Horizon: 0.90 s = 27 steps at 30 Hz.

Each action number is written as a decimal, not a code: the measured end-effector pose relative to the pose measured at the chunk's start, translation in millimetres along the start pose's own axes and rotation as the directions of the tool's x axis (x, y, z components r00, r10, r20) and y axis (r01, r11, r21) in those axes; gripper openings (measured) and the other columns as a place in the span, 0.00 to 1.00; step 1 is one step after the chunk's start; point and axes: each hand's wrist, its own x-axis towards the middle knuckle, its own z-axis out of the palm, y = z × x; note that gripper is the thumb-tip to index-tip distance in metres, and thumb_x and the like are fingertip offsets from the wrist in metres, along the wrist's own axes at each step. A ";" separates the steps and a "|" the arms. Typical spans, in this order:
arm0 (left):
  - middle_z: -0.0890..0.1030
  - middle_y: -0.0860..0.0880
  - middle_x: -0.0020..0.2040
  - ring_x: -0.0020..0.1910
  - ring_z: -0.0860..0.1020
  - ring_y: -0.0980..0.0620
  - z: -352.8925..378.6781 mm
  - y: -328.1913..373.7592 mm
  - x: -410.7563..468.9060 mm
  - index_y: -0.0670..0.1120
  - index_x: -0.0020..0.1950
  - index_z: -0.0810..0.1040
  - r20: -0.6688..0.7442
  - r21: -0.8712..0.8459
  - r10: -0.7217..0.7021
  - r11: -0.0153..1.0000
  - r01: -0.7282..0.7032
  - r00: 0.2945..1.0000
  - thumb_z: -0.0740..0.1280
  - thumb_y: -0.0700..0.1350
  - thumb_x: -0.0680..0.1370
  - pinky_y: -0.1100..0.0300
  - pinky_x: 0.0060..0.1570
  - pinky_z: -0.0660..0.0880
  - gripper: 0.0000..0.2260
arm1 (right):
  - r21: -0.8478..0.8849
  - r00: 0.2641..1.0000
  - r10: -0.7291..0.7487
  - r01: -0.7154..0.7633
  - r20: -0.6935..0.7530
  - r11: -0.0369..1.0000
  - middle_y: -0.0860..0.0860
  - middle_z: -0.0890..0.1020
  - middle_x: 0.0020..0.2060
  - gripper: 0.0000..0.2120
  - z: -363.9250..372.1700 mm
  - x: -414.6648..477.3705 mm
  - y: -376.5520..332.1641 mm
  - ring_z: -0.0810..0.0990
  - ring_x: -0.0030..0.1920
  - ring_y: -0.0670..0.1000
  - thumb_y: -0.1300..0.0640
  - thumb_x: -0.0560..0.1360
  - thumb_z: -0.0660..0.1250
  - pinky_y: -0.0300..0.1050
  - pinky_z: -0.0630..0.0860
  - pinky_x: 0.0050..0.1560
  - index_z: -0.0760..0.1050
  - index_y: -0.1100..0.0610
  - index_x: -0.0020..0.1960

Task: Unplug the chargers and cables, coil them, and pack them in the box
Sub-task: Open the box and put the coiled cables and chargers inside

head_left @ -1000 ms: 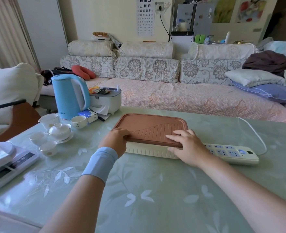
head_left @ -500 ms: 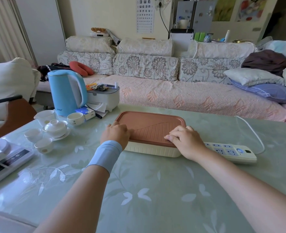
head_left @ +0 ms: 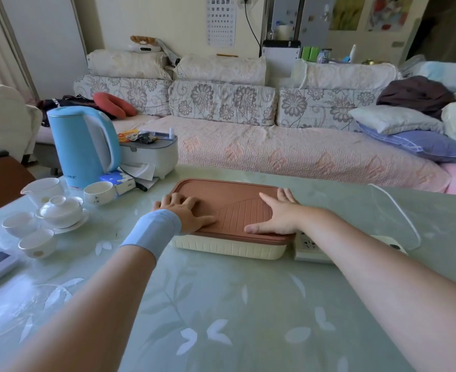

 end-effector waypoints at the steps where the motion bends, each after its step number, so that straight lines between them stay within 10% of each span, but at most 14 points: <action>1: 0.55 0.51 0.77 0.75 0.51 0.45 -4.4 -1.4 5.0 0.61 0.76 0.55 0.008 0.002 0.018 1.000 -0.018 1.000 0.55 0.74 0.71 0.47 0.72 0.52 0.37 | -0.039 1.000 -0.001 0.002 0.017 0.999 0.55 0.34 0.78 0.66 -4.8 6.0 0.0 0.28 0.76 0.54 0.16 0.51 0.62 0.60 0.37 0.76 0.36 0.39 0.78; 15: 0.37 0.55 0.78 0.77 0.35 0.51 -23.2 -11.2 73.2 0.62 0.77 0.41 0.221 -0.028 0.196 0.981 -0.194 0.955 0.71 0.74 0.58 0.38 0.73 0.44 0.58 | -0.215 0.989 -0.024 0.055 0.146 0.975 0.54 0.30 0.77 0.72 -19.8 46.4 -0.2 0.31 0.77 0.57 0.14 0.41 0.61 0.63 0.40 0.76 0.29 0.35 0.75; 27: 0.60 0.55 0.77 0.74 0.61 0.49 5.3 -8.8 -2.4 0.56 0.73 0.65 -0.209 -0.256 -0.125 0.964 0.069 0.970 0.61 0.78 0.63 0.53 0.72 0.58 0.44 | 0.158 0.993 0.029 -0.011 -0.115 0.987 0.50 0.32 0.78 0.71 12.5 2.1 6.9 0.30 0.77 0.52 0.16 0.51 0.63 0.57 0.41 0.77 0.39 0.50 0.80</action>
